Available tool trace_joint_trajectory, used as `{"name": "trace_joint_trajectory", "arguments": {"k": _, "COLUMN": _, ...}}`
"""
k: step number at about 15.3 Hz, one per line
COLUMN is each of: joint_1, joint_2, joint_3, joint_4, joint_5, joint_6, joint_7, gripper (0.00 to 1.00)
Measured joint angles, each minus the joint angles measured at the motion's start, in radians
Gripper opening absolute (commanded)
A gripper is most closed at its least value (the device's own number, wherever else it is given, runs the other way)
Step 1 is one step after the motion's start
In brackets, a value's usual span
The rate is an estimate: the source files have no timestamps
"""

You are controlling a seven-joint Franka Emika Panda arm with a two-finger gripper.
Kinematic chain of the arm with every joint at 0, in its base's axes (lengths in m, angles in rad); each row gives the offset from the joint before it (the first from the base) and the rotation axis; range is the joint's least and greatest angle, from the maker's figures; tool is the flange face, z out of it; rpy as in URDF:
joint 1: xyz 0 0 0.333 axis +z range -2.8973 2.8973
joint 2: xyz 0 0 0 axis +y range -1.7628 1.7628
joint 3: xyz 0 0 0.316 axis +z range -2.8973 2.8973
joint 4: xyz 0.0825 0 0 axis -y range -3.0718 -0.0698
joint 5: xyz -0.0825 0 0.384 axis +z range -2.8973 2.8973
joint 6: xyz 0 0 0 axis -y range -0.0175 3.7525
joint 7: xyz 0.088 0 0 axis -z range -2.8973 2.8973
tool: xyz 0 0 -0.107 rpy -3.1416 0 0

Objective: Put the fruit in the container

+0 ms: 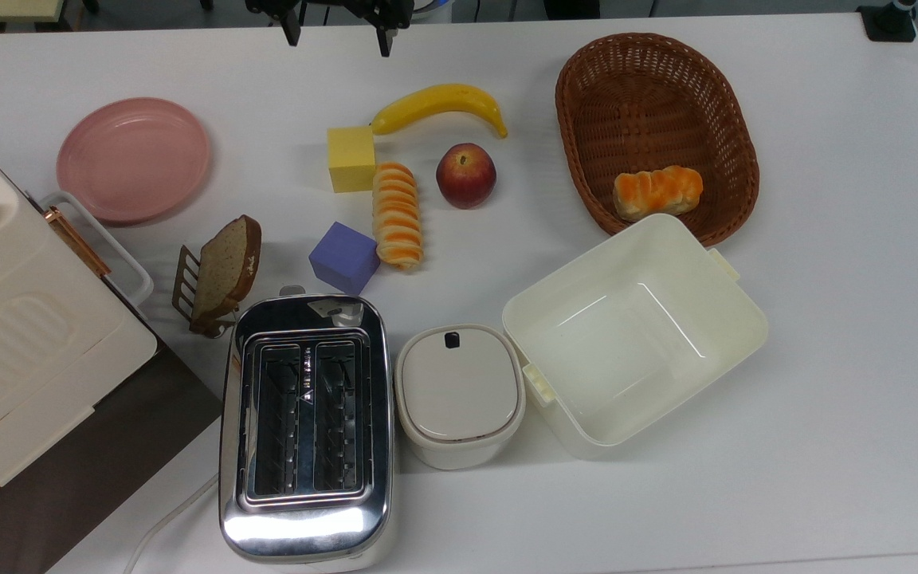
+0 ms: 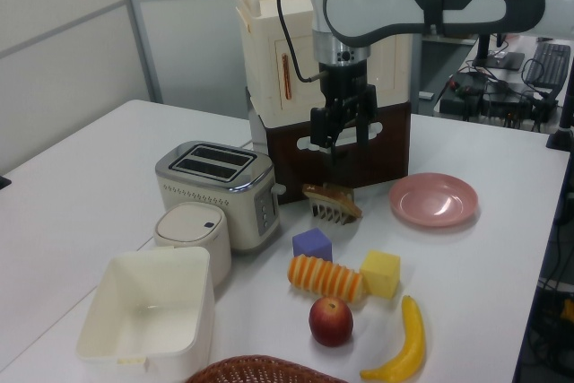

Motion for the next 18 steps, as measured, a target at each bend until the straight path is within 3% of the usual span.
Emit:
{"name": "trace_joint_trajectory", "arguments": {"k": 9, "joint_1": 0.013, "joint_2": -0.136, "joint_3": 0.051, "joint_4": -0.295, "joint_5": 0.001, "joint_6": 0.06, "joint_7": 0.07, "gripper": 1.0}}
{"name": "trace_joint_trajectory", "arguments": {"k": 18, "joint_1": 0.061, "joint_2": -0.153, "joint_3": 0.054, "joint_4": -0.388, "joint_5": 0.001, "joint_6": 0.199, "joint_7": 0.07, "gripper": 1.0}}
